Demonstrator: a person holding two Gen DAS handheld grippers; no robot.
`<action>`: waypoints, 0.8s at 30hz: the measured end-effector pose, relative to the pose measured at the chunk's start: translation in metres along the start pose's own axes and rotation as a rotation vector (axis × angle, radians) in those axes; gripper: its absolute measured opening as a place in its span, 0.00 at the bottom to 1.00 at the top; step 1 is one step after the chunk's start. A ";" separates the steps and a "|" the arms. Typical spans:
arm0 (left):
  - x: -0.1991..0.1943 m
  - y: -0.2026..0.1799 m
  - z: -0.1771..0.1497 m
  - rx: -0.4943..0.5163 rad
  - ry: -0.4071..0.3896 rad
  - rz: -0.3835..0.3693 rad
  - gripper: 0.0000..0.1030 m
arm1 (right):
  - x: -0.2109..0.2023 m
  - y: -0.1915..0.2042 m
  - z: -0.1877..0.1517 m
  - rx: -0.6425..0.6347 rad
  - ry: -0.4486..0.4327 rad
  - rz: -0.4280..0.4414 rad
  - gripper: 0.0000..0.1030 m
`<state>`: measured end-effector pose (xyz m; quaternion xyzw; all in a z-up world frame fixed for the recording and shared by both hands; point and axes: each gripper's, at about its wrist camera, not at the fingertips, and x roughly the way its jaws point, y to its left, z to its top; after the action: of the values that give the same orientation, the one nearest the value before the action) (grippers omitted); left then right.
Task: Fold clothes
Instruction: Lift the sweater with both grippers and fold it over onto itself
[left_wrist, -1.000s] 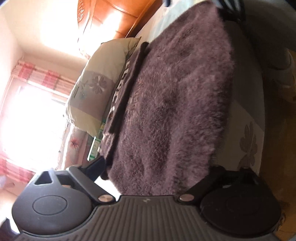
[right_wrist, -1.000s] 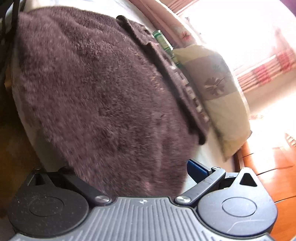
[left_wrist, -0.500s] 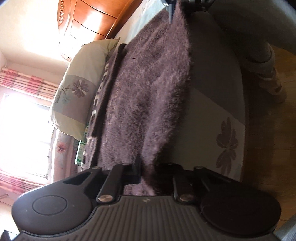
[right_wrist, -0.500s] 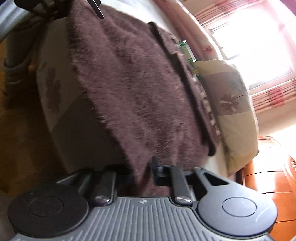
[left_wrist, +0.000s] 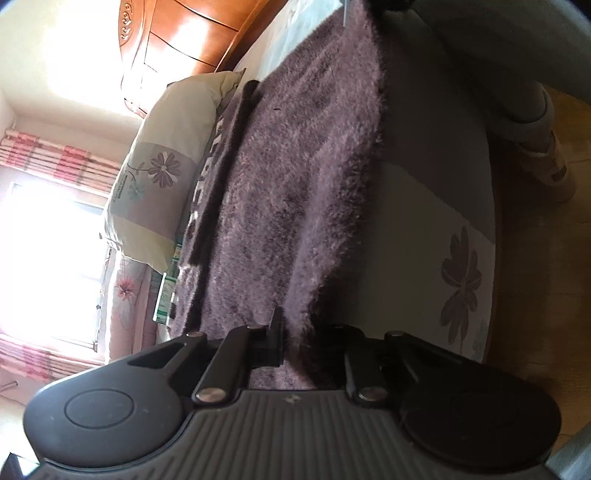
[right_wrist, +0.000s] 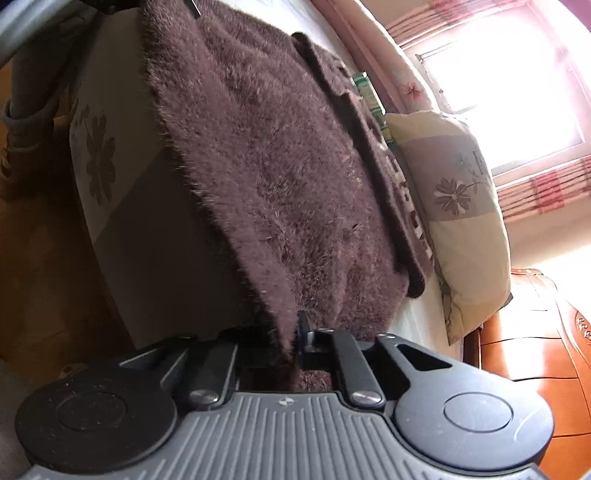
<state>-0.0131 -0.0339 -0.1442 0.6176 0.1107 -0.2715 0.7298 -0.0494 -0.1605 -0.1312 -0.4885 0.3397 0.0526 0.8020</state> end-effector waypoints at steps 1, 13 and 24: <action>0.000 0.004 0.001 -0.003 -0.003 0.006 0.12 | -0.001 -0.002 0.000 -0.001 -0.006 -0.008 0.09; 0.008 0.062 0.008 -0.053 -0.043 0.092 0.12 | -0.002 -0.050 0.016 0.032 -0.068 -0.112 0.09; 0.046 0.107 0.015 -0.068 -0.050 0.140 0.12 | 0.028 -0.087 0.027 0.085 -0.113 -0.182 0.09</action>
<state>0.0793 -0.0507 -0.0743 0.5915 0.0580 -0.2312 0.7703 0.0218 -0.1902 -0.0747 -0.4793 0.2500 -0.0076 0.8412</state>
